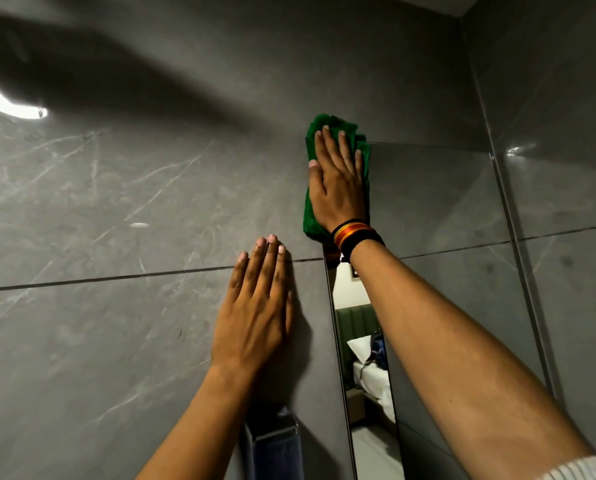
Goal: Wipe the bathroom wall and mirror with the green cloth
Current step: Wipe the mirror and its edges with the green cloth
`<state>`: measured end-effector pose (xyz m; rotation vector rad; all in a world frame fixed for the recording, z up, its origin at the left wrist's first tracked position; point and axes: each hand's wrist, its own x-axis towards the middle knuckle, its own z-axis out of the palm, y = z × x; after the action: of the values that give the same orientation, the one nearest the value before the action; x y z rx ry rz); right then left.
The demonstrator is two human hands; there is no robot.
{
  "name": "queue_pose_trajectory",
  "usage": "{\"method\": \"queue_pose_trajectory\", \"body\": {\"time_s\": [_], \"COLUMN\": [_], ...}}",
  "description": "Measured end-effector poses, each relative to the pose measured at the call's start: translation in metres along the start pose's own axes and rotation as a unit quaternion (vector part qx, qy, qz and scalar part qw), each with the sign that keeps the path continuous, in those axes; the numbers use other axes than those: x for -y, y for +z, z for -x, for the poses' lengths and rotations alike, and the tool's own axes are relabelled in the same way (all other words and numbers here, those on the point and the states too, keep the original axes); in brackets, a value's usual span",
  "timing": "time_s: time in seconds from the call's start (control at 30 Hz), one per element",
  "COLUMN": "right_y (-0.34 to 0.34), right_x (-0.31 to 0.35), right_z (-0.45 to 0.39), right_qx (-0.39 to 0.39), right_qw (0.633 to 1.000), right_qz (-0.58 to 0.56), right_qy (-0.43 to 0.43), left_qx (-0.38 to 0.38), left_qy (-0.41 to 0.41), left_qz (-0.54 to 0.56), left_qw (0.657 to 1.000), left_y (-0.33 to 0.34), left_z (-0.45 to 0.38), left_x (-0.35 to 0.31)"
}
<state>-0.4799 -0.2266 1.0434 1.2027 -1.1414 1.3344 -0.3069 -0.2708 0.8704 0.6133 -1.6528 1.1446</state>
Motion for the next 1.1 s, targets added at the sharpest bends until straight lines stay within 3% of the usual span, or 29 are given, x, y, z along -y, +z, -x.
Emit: {"method": "queue_pose_trajectory", "body": {"time_s": [0.33, 0.73, 0.93, 1.1], "right_y": [-0.025, -0.064, -0.086, -0.071], "right_x": [-0.085, -0.254, -0.292, -0.292], "right_z": [-0.011, -0.048, -0.071, -0.055], "right_qx": [0.011, 0.002, 0.068, 0.02], "right_qw": [0.998, 0.959, 0.92, 0.908], "right_qz": [0.037, 0.085, 0.061, 0.087], "right_qy": [0.052, 0.27, 0.38, 0.409], "left_qx": [0.005, -0.017, -0.018, -0.011], "left_qy": [-0.004, 0.003, -0.001, -0.005], "left_qz": [-0.003, -0.024, -0.029, -0.026], "left_qw": [1.0, 1.0, 0.999, 1.0], "left_y": [-0.004, 0.0, 0.002, -0.001], "left_z": [0.001, 0.0, 0.001, -0.001], "left_x": [0.001, 0.0, 0.0, 0.0]}}
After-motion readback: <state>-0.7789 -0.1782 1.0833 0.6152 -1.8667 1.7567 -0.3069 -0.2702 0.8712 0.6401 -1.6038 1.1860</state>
